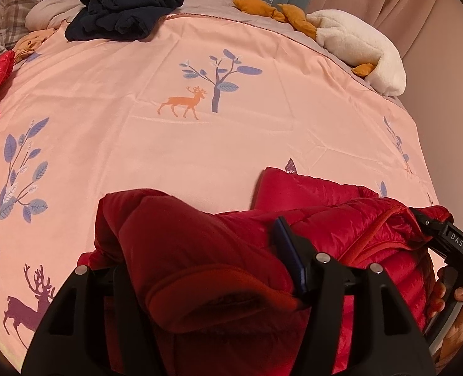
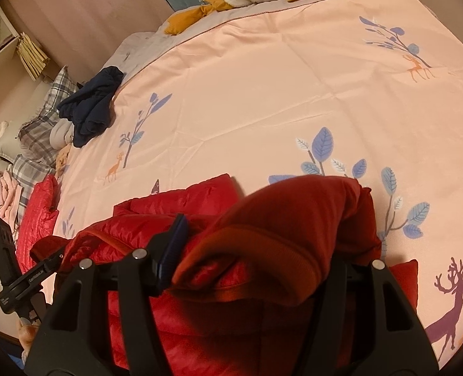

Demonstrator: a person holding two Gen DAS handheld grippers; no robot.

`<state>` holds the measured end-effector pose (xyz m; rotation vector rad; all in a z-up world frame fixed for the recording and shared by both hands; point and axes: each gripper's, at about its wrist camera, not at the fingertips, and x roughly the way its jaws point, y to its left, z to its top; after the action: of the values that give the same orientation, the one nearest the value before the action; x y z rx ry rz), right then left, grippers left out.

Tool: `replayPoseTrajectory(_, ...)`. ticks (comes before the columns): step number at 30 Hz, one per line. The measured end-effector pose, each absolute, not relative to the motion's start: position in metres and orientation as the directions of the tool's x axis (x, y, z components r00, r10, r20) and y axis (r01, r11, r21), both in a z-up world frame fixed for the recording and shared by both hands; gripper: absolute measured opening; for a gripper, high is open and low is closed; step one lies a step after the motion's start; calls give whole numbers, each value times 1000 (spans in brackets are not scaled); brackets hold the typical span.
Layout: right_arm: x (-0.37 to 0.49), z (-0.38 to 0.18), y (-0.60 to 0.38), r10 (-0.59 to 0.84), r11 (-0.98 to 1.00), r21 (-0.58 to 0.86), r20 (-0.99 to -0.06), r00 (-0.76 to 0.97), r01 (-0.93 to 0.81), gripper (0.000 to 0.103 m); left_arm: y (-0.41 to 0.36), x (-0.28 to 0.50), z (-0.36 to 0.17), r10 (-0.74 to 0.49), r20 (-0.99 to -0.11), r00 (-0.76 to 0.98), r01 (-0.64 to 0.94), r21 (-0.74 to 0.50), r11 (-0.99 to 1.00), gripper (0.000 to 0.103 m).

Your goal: Fold large clothes

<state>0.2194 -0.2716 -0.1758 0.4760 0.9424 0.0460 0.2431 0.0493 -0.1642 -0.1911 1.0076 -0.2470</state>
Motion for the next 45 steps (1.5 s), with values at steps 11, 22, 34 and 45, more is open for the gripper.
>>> replayPoseTrajectory(11,222,-180,-275,249,891,422,-764,595,170,62,43,249,-165,-278,-817,504,97,-267,959,63)
replayPoseTrajectory(22,222,-181,-276,254,889,427,-763,594,168,65,40,252,-166,-272,-823,498,82,-267,960,66)
replayPoseTrajectory(34,221,-179,-276,269,889,434,-756,597,148,66,38,255,-168,-257,-832,492,79,-251,965,67)
replayPoseTrajectory(45,219,-179,-281,319,868,482,-726,609,121,70,34,254,-163,-230,-835,499,67,-227,972,68)
